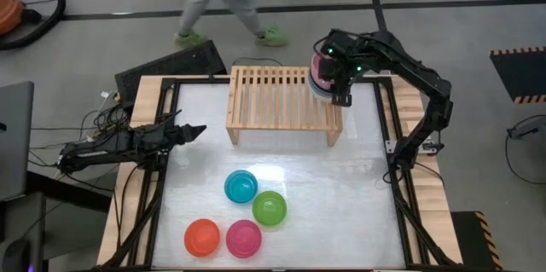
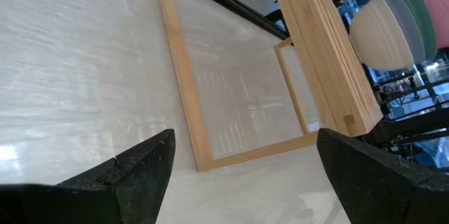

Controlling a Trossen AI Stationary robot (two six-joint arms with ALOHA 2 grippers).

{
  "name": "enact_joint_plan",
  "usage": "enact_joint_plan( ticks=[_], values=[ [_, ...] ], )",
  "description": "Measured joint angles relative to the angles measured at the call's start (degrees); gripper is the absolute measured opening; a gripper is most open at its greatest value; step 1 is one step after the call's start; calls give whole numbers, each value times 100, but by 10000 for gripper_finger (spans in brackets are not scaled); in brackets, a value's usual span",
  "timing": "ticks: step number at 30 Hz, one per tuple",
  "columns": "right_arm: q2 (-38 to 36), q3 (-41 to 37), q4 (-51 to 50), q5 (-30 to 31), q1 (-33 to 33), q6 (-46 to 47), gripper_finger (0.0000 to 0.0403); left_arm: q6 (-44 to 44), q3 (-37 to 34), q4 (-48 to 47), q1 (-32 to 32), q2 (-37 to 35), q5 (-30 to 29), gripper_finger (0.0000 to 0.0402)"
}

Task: Place and stack bowls onto a shelf
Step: Stack the pink bowl on top of the dark green bowl on the shelf

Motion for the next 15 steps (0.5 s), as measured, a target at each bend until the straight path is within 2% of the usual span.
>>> enact_joint_plan(
  ticks=[11,13,15],
  values=[
    [-2,810,62,4,2,214,209,0,0,2,-2,2,-5,332],
    [-2,910,164,5,46,367,199,0,0,0,-2,1,-7,332],
    [-2,1000,278,26,107,411,171,0,0,-1,-2,0,-9,332]
  ],
)
